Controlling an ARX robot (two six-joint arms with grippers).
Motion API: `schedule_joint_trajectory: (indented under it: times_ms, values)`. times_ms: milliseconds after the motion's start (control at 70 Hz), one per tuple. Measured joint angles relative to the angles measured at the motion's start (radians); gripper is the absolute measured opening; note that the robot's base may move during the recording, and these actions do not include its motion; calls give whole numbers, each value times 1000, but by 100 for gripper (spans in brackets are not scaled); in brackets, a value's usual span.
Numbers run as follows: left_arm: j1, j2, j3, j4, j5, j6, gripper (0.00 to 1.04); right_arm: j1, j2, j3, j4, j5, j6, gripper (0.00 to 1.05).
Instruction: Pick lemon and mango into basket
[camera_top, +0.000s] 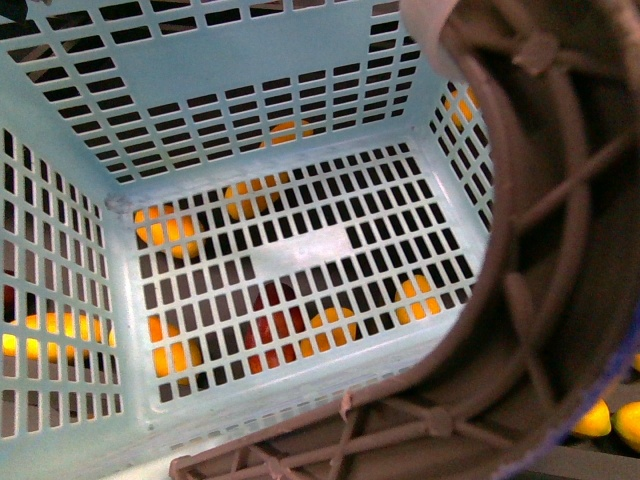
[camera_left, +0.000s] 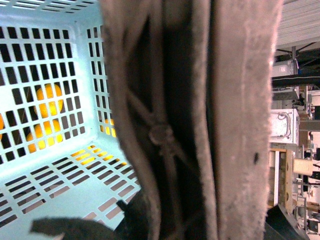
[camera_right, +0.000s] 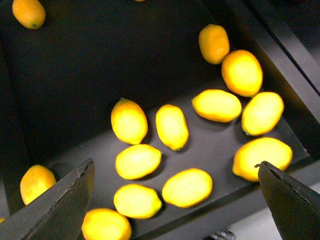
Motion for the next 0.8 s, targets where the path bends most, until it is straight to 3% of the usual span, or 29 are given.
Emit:
schedule_joint_trajectory:
  times_ms: [200,457,600,800]
  values:
    - [0,0,0,0,-1,2,14,36,502,216,174,53,12,96]
    - [0,0,0,0,2,2,14,28,781,385,92,24,52,96]
    - [0,0,0,0,1,2,14,30,877,480,60,-58,192,96]
    - [0,0,0,0,0,2,14,50,1046,619,34,-49,319,96]
